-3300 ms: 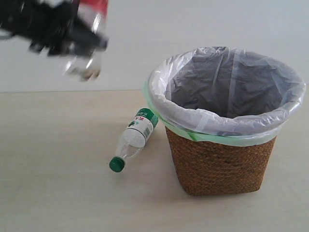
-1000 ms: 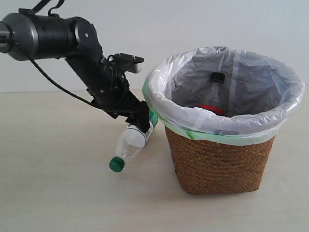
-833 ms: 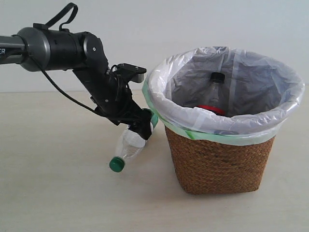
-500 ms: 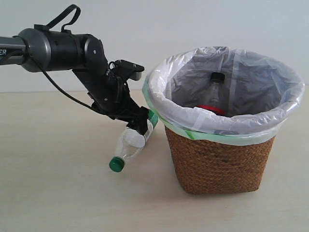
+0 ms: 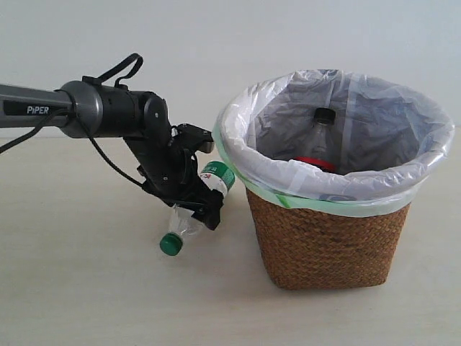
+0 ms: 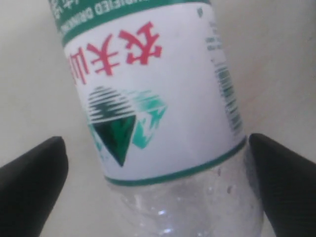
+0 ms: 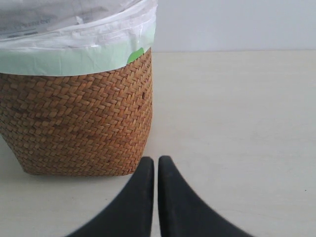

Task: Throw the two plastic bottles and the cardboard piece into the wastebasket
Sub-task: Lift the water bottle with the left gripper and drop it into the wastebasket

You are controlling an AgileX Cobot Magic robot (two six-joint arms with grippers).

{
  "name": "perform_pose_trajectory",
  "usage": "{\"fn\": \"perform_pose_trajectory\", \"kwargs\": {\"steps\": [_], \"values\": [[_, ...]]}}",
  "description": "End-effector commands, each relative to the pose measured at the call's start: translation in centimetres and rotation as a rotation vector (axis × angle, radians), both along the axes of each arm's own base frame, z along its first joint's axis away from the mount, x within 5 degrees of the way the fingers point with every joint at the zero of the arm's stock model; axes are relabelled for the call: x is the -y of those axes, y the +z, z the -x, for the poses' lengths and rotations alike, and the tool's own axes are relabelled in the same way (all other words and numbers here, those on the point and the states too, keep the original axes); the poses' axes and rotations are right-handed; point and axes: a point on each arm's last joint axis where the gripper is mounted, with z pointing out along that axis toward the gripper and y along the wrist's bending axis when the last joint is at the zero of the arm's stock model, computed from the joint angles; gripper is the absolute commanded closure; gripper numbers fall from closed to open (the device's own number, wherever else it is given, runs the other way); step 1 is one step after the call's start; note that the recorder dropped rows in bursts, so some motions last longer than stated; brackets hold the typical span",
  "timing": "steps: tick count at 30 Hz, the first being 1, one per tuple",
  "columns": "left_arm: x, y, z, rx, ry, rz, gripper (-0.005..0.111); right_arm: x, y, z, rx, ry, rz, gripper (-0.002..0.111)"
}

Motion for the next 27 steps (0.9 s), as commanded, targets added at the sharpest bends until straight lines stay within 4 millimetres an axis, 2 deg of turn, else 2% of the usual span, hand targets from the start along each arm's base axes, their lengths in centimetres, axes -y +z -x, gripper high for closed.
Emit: {"fn": "perform_pose_trajectory", "kwargs": {"steps": [1, 3, 5, 6, 10, 12, 13, 14, 16, 18, 19, 20, 22, 24, 25, 27], "values": [[0.1, -0.5, -0.3, 0.028, 0.002, -0.004, 0.018, 0.1, 0.1, 0.0, 0.013, -0.006, 0.008, 0.108], [0.1, -0.5, -0.4, 0.043, -0.002, -0.007, 0.018, 0.1, 0.1, 0.0, 0.013, -0.006, 0.008, 0.108], [0.1, -0.5, -0.6, 0.061, -0.001, -0.002, 0.025, 0.1, 0.1, 0.0, 0.013, -0.006, 0.008, 0.108], [0.2, -0.4, -0.7, 0.072, 0.001, 0.002, 0.035, 0.1, 0.1, 0.0, 0.013, -0.006, 0.008, 0.108], [0.2, -0.4, -0.7, 0.077, 0.002, 0.004, 0.062, 0.1, 0.1, 0.0, 0.013, -0.006, 0.008, 0.108], [0.2, -0.4, -0.7, 0.077, 0.002, 0.004, 0.083, 0.1, 0.1, 0.0, 0.013, -0.006, 0.008, 0.108], [0.2, -0.4, -0.7, 0.07, -0.001, -0.001, 0.099, 0.1, 0.1, 0.0, 0.013, -0.006, 0.008, 0.108], [0.1, -0.4, -0.5, 0.057, -0.003, -0.006, 0.102, 0.1, 0.1, 0.0, 0.013, -0.006, 0.008, 0.108], [-0.4, 0.3, -0.1, 0.023, -0.018, -0.055, 0.103, 0.1, 0.1, 0.0, 0.013, -0.006, 0.008, 0.108], [-1.7, 2.8, 0.6, 0.0, 0.007, -0.132, 0.103, 0.1, 0.1, 0.0, 0.013, -0.006, 0.008, 0.108], [-2.2, 3.9, 0.6, 0.005, 0.029, -0.125, 0.103, 0.1, 0.1, 0.0, 0.013, -0.006, 0.008, 0.108], [-3.2, 6.0, 0.9, 0.032, 0.08, -0.1, 0.103, 0.1, 0.1, 0.0, 0.013, -0.006, 0.008, 0.108], [-4.3, 8.2, 1.4, 0.064, 0.122, -0.077, 0.103, 0.1, 0.1, 0.0, 0.013, -0.006, 0.008, 0.108], [-6.1, 11.2, 2.4, 0.106, 0.176, -0.04, 0.103, 0.1, 0.1, 0.0, 0.013, -0.006, 0.008, 0.108], [-7.6, 13.2, 3.7, 0.133, 0.218, -0.021, 0.103, 0.1, 0.1, 0.0, 0.013, -0.006, 0.008, 0.108], [-9.5, 14.9, 5.0, 0.154, 0.265, -0.005, 0.103, 0.1, 0.1, 0.0, 0.013, -0.006, 0.008, 0.108]]}}
